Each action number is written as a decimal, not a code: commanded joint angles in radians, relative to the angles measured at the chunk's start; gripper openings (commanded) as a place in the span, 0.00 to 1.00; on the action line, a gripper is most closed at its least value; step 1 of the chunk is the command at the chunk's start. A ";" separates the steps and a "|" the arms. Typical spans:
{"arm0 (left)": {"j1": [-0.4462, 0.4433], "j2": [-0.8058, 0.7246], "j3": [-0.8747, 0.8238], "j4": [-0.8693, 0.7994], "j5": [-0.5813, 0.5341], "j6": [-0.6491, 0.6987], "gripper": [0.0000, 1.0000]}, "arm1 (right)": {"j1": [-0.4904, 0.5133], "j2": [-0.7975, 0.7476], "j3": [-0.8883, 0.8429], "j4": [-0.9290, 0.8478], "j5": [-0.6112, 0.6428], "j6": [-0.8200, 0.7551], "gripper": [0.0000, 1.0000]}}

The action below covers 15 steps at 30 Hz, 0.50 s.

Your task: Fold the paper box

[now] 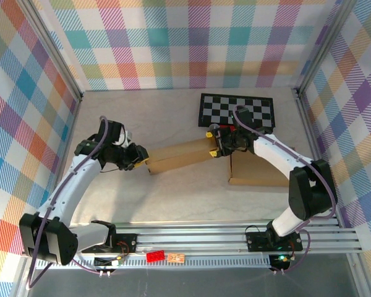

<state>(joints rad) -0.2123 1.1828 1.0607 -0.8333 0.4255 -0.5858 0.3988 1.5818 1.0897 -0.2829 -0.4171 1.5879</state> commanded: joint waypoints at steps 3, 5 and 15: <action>0.014 -0.111 0.121 -0.068 -0.070 -0.007 0.32 | 0.040 -0.008 -0.148 0.341 0.058 -0.113 0.57; 0.014 -0.146 0.150 -0.075 -0.108 -0.011 0.33 | 0.053 -0.003 -0.202 0.494 0.069 -0.151 0.57; 0.014 -0.212 0.168 -0.046 -0.184 -0.020 0.32 | 0.095 0.262 -0.331 1.060 0.020 -0.163 0.59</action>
<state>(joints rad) -0.2123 0.9760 1.2236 -0.8654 0.2729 -0.5976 0.4858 1.7901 0.8024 0.6182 -0.4068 1.4273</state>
